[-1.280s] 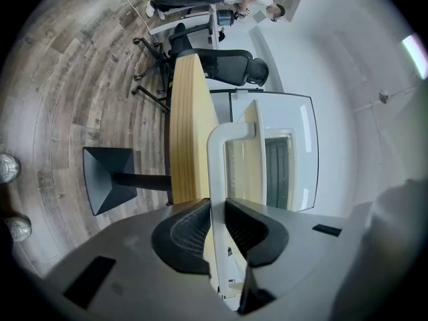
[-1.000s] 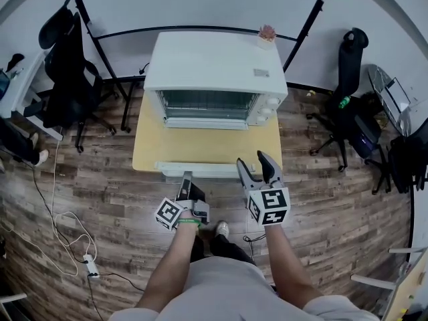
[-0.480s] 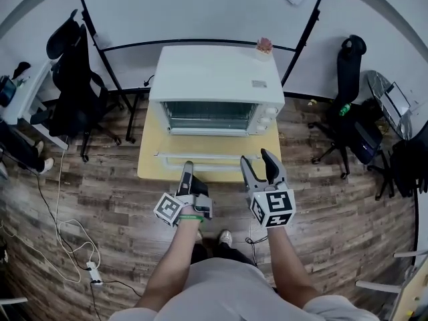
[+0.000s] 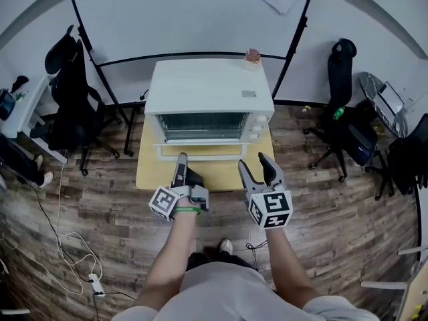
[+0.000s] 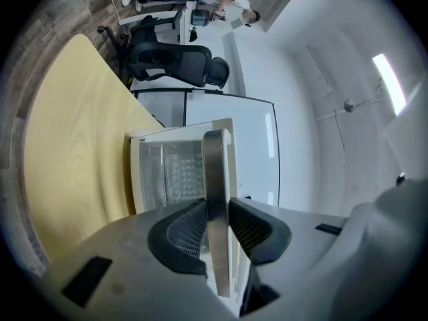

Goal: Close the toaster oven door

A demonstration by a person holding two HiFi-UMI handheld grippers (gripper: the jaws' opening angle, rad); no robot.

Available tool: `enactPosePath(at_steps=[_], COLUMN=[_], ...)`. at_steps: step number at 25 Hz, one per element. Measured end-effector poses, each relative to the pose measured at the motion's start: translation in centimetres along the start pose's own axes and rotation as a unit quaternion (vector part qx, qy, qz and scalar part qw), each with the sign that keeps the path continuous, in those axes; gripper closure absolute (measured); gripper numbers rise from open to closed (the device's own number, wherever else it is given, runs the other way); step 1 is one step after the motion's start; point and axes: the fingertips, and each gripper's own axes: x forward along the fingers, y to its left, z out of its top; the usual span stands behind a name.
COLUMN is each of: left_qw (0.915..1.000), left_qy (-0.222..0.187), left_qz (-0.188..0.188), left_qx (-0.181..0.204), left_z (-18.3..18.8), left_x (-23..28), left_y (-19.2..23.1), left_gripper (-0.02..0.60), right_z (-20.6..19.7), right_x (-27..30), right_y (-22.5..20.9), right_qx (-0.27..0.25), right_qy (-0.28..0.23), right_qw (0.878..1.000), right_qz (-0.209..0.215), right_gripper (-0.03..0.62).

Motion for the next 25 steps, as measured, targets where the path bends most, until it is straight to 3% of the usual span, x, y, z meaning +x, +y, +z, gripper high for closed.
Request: enactPosePath(at_steps=[5,25], left_qw=[0.9999,0.9998], left_qy=[-0.003,0.009], left_qz=[-0.015,-0.008], left_qx=[-0.002,0.017], left_z=[0.4,1.6], left_x=[2.1,8.0], left_y=[-1.5,-2.4], left_gripper=[0.477,0.483], right_z=[0.2,0.8], right_x=[-0.2,1.1], right_y=[-0.5,-2.4], right_qx=[-0.001,-0.001], right_qy=[-0.001,-0.006], right_qw=[1.0,1.0], right_qz=[-0.003,-0.016], right_gripper=[0.391,0.426])
